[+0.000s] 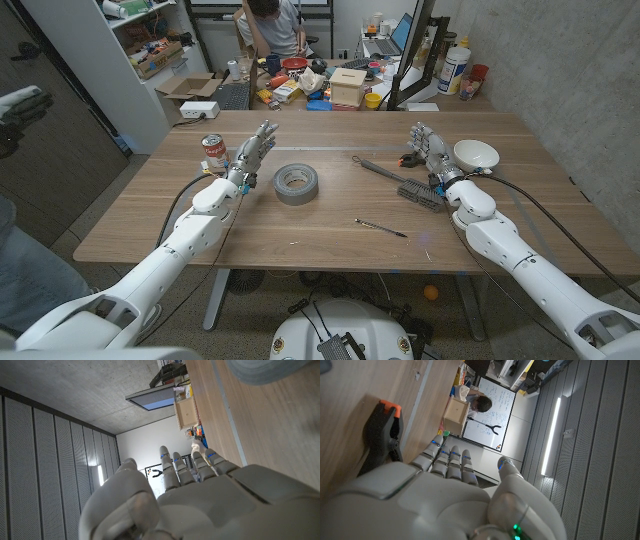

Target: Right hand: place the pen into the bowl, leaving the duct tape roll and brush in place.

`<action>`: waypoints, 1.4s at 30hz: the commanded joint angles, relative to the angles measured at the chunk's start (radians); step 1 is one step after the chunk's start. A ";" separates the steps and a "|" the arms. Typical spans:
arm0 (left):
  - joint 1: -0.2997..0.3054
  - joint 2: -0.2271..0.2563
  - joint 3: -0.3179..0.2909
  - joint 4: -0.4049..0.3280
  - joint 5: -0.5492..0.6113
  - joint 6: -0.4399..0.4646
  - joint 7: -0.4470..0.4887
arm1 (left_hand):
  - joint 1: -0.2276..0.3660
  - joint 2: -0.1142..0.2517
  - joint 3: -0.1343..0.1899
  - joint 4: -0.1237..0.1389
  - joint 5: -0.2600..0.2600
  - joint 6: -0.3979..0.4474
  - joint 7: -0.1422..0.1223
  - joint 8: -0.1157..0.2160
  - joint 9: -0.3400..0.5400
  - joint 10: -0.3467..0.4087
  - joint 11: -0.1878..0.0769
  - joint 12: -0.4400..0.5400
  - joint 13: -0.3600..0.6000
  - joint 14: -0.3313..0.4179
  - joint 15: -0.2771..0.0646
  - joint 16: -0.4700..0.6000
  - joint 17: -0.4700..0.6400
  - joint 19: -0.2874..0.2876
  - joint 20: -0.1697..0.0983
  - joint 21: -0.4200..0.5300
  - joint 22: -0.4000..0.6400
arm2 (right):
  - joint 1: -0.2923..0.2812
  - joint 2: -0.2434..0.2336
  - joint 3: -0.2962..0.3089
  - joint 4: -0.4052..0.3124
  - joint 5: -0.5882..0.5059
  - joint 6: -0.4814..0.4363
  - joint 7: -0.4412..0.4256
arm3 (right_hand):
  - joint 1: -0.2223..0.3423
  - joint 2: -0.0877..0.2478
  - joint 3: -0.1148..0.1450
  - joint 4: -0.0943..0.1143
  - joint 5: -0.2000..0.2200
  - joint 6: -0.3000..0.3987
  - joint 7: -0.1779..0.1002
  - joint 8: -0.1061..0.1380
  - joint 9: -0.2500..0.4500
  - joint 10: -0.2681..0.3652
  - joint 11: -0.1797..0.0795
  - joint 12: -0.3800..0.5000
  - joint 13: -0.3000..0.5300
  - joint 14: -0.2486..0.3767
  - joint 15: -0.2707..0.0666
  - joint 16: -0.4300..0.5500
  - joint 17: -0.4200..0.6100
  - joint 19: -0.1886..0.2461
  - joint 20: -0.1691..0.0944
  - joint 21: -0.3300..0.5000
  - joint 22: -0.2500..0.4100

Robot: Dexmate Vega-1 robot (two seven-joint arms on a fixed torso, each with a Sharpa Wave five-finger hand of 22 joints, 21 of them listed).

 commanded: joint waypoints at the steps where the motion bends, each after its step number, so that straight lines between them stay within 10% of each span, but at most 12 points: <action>1: -0.014 0.008 -0.004 0.031 -0.015 -0.008 -0.051 | 0.008 0.002 0.005 -0.001 0.003 0.009 0.001 0.005 0.005 0.008 0.000 0.006 0.003 0.011 -0.122 0.004 0.002 0.011 -0.045 0.006 0.003 | -0.057 -0.032 -0.012 -0.118 -0.096 -0.018 -0.103 | 0.015 0.001 0.003 -0.008 0.000 0.014 -0.001 0.009 0.001 0.005 0.000 0.004 -0.001 0.010 -0.001 0.005 0.003 0.011 0.003 -0.004 0.006; 22: -0.094 -0.003 0.012 0.154 -0.032 -0.016 -0.186 | 0.008 0.002 0.005 -0.001 0.003 0.009 0.001 0.005 0.005 0.008 0.000 0.006 0.003 0.011 -0.122 0.004 0.002 0.011 -0.045 0.006 0.003 | -0.206 -0.114 -0.004 -0.373 -0.296 -0.109 -0.275 | 0.042 0.001 0.003 -0.031 -0.005 0.042 -0.020 0.016 -0.002 0.035 -0.005 0.015 -0.010 0.022 -0.007 0.007 0.001 0.015 0.004 -0.017 0.006; 36: -0.090 0.002 0.011 0.130 -0.029 -0.014 -0.183 | 0.008 0.002 0.005 -0.001 0.003 0.009 0.001 0.005 0.005 0.008 0.000 0.006 0.003 0.011 -0.122 0.004 0.002 0.011 -0.045 0.006 0.003 | -0.258 -0.245 0.030 -0.483 -0.365 -0.180 -0.205 | 0.087 -0.005 0.003 -0.066 -0.004 0.074 -0.096 0.020 -0.001 0.074 -0.071 0.025 -0.014 0.038 -0.030 0.007 0.001 0.048 -0.006 -0.024 0.007; 42: -0.080 0.011 0.013 0.099 -0.021 -0.004 -0.165 | 0.008 0.002 0.005 -0.001 0.003 0.009 0.001 0.005 0.005 0.008 0.000 0.006 0.003 0.011 -0.122 0.004 0.002 0.011 -0.045 0.006 0.003 | -0.287 -0.314 0.056 -0.534 -0.375 -0.215 -0.163 | 0.092 -0.007 0.000 -0.069 -0.004 0.080 -0.100 0.020 0.000 0.084 -0.062 0.028 -0.015 0.045 -0.039 0.009 0.001 0.056 -0.006 -0.026 0.008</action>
